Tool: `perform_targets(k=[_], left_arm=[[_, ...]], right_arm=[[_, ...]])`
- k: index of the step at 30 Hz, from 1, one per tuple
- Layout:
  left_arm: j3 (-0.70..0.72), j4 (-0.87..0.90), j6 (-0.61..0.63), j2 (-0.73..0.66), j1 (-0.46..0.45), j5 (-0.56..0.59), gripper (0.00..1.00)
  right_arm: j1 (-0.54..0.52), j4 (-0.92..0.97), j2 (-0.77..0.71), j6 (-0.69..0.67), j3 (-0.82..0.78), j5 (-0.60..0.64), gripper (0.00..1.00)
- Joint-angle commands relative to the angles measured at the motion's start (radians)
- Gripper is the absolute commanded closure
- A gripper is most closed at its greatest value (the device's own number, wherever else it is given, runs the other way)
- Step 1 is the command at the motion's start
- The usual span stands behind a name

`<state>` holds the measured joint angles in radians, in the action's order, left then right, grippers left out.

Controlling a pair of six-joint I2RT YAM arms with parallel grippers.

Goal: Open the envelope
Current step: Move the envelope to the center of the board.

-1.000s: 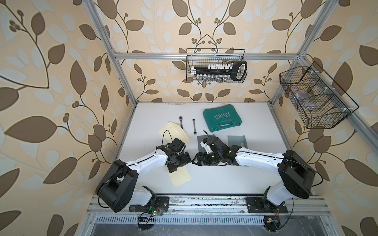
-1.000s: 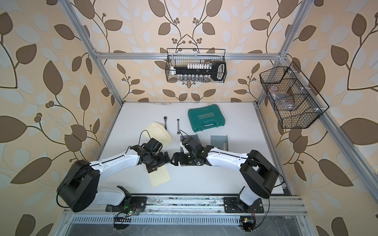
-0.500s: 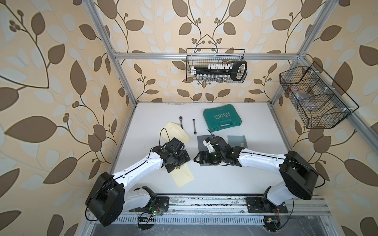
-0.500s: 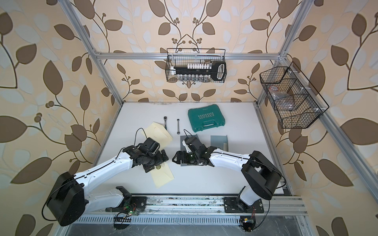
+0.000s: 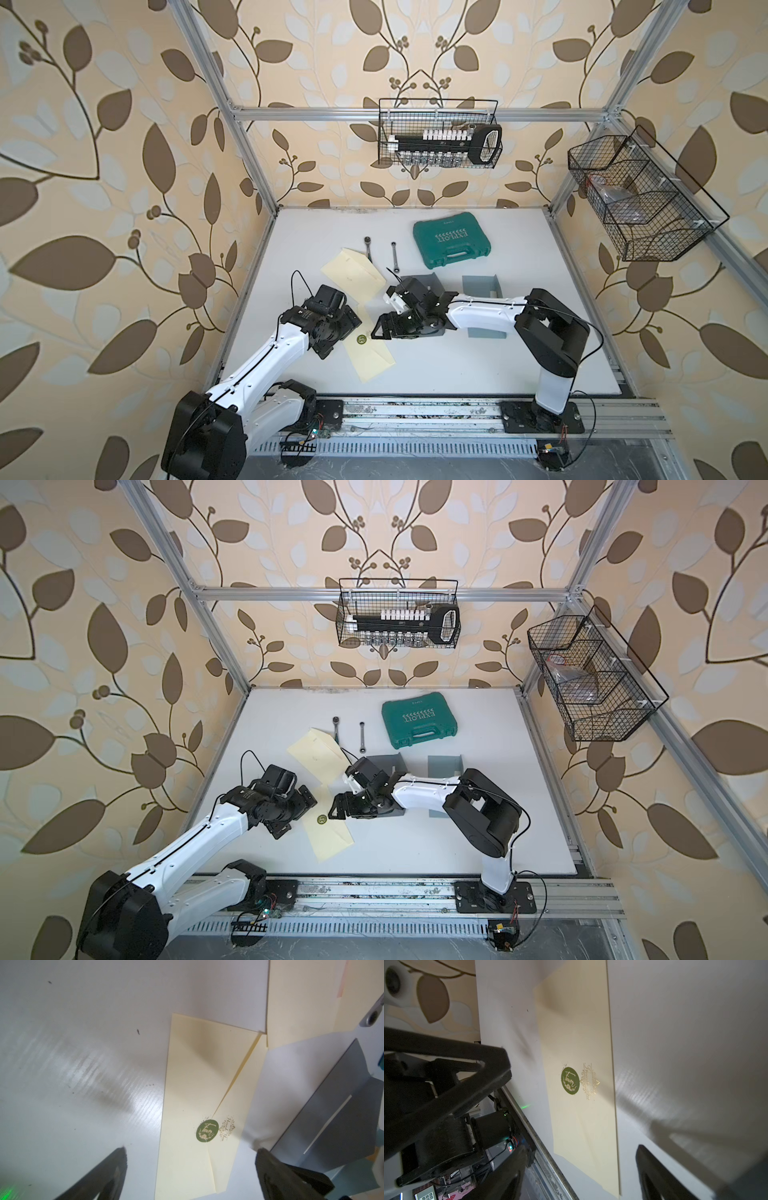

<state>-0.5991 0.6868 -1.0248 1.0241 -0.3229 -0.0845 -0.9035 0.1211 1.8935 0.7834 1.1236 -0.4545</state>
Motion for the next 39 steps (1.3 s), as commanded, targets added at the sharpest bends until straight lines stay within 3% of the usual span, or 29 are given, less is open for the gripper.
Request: perform_targets(k=[1, 9, 21, 39], left_arm=[[0.018, -0.007, -0.004, 0.012, 0.026, -0.044, 0.01], [0.038, -0.027, -0.009, 0.039, 0.05, -0.074, 0.01], [0.062, -0.006, -0.001, 0.054, 0.05, -0.023, 0.01], [0.116, -0.206, 0.05, 0.142, 0.024, -0.238, 0.01]], right_arm=[[-0.002, 0.063, 0.048, -0.036, 0.051, -0.015, 0.19], [-0.008, 0.065, 0.099, -0.029, 0.069, -0.063, 0.23], [-0.088, -0.001, 0.115, -0.012, 0.015, -0.162, 0.26], [-0.071, -0.101, 0.048, 0.075, -0.101, -0.111, 0.29]])
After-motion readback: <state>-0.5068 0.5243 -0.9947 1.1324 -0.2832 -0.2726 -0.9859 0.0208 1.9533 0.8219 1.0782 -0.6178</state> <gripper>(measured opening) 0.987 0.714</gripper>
